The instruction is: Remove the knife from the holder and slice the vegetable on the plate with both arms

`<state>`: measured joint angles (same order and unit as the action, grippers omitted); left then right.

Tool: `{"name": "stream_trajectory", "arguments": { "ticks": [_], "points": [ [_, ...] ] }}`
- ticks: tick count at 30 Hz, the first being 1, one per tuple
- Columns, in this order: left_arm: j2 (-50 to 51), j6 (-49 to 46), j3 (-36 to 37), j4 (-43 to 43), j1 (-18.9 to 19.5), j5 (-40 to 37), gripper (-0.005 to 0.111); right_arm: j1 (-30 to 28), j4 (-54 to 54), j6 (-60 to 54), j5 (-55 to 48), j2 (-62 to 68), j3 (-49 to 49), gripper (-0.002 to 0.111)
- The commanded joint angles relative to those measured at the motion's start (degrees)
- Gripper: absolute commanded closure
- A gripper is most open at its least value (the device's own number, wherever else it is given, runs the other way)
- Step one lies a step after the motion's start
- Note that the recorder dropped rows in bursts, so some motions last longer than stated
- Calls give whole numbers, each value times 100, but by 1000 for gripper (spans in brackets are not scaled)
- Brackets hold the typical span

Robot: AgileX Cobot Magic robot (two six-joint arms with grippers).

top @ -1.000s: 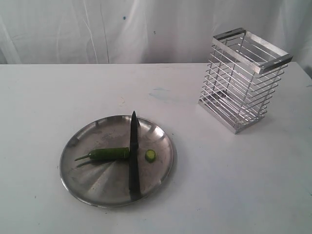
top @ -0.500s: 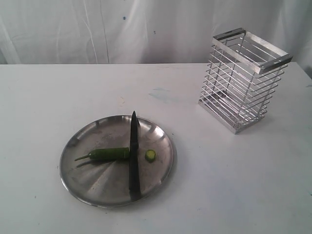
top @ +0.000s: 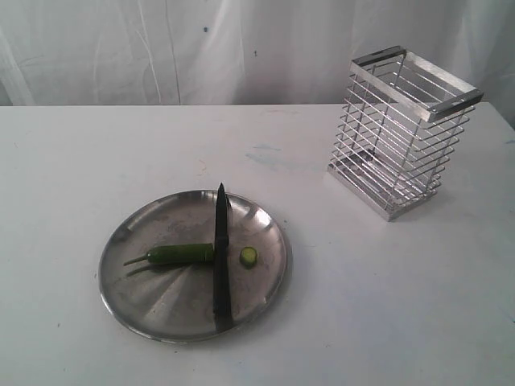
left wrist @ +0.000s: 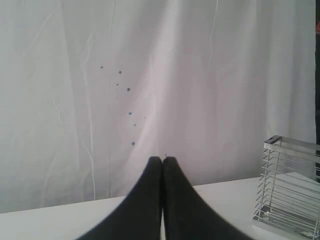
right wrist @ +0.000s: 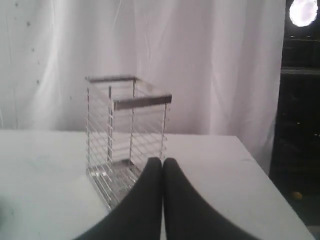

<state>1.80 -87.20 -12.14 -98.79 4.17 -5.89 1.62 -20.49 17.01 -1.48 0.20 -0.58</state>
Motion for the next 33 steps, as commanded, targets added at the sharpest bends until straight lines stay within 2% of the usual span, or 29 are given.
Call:
{"name": "stream_trajectory", "arguments": {
  "ticks": [1,2,3,7,16,20,29,31,33],
  "points": [
    [-32,0,15,-115,-32,-1,107,-168,1646,-1956,-1026,-20,58,108],
    [-32,0,15,-115,-32,-1,107,-276,1542,-1487,-1637,-20,58,108],
    [-32,0,15,-115,-32,-1,107,-333,1434,-1364,-1760,-20,58,108],
    [-32,0,15,-115,-32,-14,107,-427,1026,-1426,-1784,-20,58,108],
    [-32,0,15,-115,-32,-14,107,-427,1037,-1426,-1785,-20,58,108],
    [-32,0,15,-115,-449,1,107,-427,1037,-1426,-1772,-20,58,108],
    [-165,0,15,-115,-483,10,107,-427,1037,-1426,-1772,-20,58,108],
    [-180,-103,15,-115,-483,-309,107,-427,1037,-1426,-1772,-20,58,108],
    [-180,-808,20,-89,-483,-1011,107,-427,1037,-1426,-1772,-20,58,108]
  ]
}}
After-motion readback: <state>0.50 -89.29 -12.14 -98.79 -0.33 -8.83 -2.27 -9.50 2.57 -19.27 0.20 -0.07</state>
